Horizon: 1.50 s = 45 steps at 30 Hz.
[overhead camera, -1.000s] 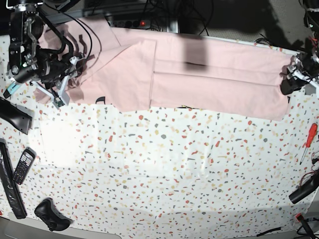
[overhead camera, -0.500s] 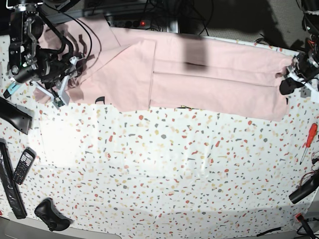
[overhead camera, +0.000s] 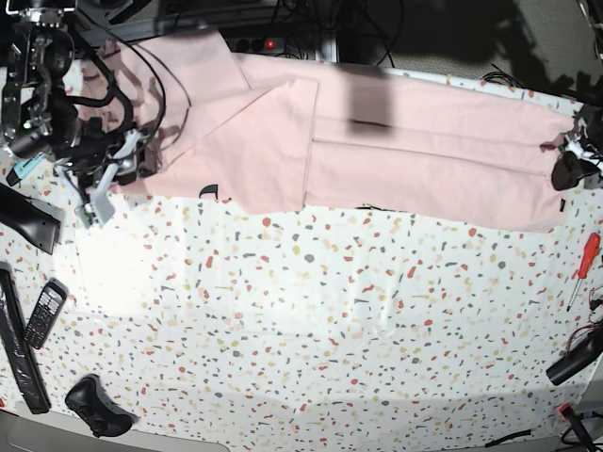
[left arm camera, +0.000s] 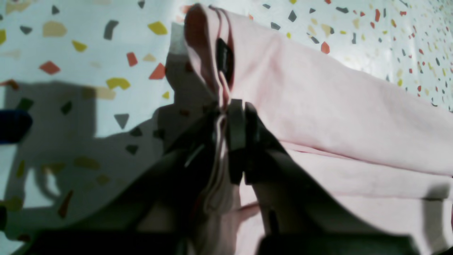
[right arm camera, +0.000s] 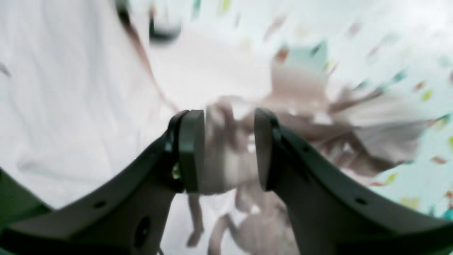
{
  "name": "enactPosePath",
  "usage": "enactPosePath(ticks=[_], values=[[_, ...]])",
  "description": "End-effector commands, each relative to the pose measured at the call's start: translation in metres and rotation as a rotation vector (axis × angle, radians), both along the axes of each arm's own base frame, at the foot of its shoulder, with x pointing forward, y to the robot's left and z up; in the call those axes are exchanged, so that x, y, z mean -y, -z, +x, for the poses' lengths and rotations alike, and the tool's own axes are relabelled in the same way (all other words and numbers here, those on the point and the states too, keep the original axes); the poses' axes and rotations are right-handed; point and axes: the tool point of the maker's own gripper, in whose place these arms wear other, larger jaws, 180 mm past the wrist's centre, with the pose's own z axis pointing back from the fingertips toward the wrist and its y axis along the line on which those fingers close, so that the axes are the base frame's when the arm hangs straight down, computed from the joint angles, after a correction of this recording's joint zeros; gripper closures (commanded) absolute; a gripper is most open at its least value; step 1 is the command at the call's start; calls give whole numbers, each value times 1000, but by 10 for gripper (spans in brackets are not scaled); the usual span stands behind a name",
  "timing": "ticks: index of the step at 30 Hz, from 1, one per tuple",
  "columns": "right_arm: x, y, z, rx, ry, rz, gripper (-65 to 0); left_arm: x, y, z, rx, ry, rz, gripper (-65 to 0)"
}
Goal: Fold the T-shirt properly
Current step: 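Release the folded end and move the left gripper away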
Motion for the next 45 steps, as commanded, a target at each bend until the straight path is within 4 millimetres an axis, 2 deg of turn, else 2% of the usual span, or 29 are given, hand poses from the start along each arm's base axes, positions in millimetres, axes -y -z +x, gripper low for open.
enactPosePath(ticks=[1,5,8,13,18,22,27,34,39,45], values=[[6,-16,10,60,6,-5,-229,-12,-21,10,65,-5,22,0],[19,-24,14,93,47,-11,-229,-9,-30,13,82,16,43,0],[22,-27,15,104,55,-11,-229,6,-42,15,78,77,53,0],[21,-28,17,115,54,-7,-229,59,-64,15,103,194,-41,0],[22,-28,17,118,55,-10,-229,125,-67,4,100,291,-153,0],[22,-29,17,120,55,-9,-229,171,-78,-8,141,362,-256,0],[22,-29,17,120,55,-12,-229,223,-79,-28,119,484,-302,0],[22,-29,17,120,55,-12,-229,269,-73,-32,76,549,-352,0],[22,-29,17,121,55,-12,-229,308,-71,-43,55,633,-390,0],[22,-29,17,120,55,-12,-229,342,-76,-39,109,646,-385,0]])
